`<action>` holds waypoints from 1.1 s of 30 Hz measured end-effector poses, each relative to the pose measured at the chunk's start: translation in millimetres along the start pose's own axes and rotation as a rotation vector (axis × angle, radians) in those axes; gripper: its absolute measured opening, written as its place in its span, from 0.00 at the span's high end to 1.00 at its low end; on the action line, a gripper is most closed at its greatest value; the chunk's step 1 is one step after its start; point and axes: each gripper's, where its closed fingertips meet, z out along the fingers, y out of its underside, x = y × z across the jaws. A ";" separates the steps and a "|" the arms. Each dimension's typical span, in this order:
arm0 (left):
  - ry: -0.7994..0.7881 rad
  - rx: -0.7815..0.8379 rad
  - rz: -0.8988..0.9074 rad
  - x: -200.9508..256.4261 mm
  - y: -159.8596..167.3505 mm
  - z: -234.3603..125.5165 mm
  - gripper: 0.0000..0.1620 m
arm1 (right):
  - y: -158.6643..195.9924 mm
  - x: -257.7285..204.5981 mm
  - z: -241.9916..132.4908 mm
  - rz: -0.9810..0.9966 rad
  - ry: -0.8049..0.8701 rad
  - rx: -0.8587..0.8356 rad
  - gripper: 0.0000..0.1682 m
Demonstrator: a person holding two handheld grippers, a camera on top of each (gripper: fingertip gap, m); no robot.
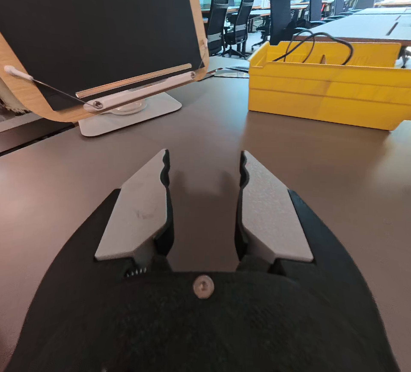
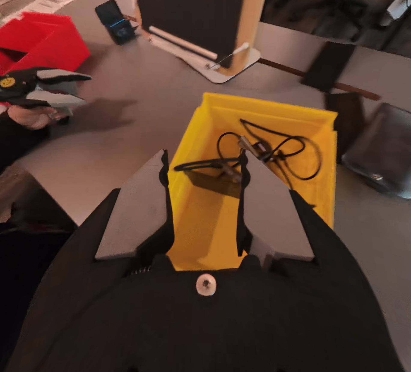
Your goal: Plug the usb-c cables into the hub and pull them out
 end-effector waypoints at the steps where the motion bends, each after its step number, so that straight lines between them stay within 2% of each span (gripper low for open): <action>1: 0.003 -0.006 0.004 10.8 -2.7 -8.2 0.59 | 14.8 -10.9 0.2 -0.013 -0.001 -0.006 0.62; 3: -0.057 -0.022 0.064 22.5 -8.4 -31.3 0.61 | 46.4 -24.7 3.1 -0.030 0.025 -0.044 0.63; 5: -0.252 -0.028 0.124 6.7 -16.9 -65.0 0.73 | 68.6 -36.6 7.1 -0.022 0.033 -0.045 0.62; 6: -0.329 -0.032 0.133 -1.6 -20.6 -84.7 0.76 | 76.4 -40.2 9.1 -0.018 0.039 -0.037 0.60; 9: -0.474 -0.100 0.098 -22.4 -17.7 -142.6 0.68 | 96.3 -38.6 14.6 -0.063 0.129 -0.041 0.60; 11: -0.558 -0.126 0.066 -35.6 -10.7 -178.3 0.64 | 96.6 -40.3 18.1 -0.083 0.183 0.004 0.51; 13: -0.647 -0.151 0.043 -52.3 1.4 -208.0 0.63 | 93.6 -51.0 22.5 -0.078 0.168 0.055 0.58; 15: -0.737 -0.208 0.014 -72.8 21.4 -227.6 0.60 | 95.9 -61.0 31.7 -0.067 0.136 0.060 0.42; 16: -0.770 -0.232 0.004 -81.1 30.2 -232.2 0.58 | 96.9 -66.7 35.5 -0.069 0.117 0.055 0.41; 18: -0.782 -0.247 -0.024 -90.2 42.9 -229.2 0.58 | 92.8 -76.2 37.6 -0.088 0.095 0.093 0.52; 20: -0.779 -0.252 -0.033 -95.8 50.5 -218.3 0.60 | 94.2 -76.2 43.4 -0.086 0.109 0.092 0.51; 22: -0.778 -0.308 0.009 -100.4 60.3 -205.8 0.64 | 106.5 -65.5 55.6 -0.074 0.168 0.011 0.48; 24: -0.748 -0.344 0.082 -102.3 66.5 -192.9 0.71 | 116.6 -66.7 69.1 -0.079 0.166 -0.046 0.54; 26: -0.893 -0.294 0.083 -115.0 56.8 -210.3 0.94 | 119.8 -79.4 76.8 -0.069 0.107 -0.057 0.73; 27: -0.941 -0.278 0.136 -120.6 54.2 -223.5 0.98 | 120.8 -78.7 78.1 -0.064 0.136 -0.063 0.76; 30: -0.874 -0.215 0.121 -118.5 53.4 -236.3 0.98 | 120.5 -75.2 78.8 -0.134 0.272 -0.091 0.87; 33: -0.886 -0.173 0.077 -123.6 42.1 -255.3 0.99 | 112.8 -96.2 92.7 -0.135 0.310 -0.071 0.90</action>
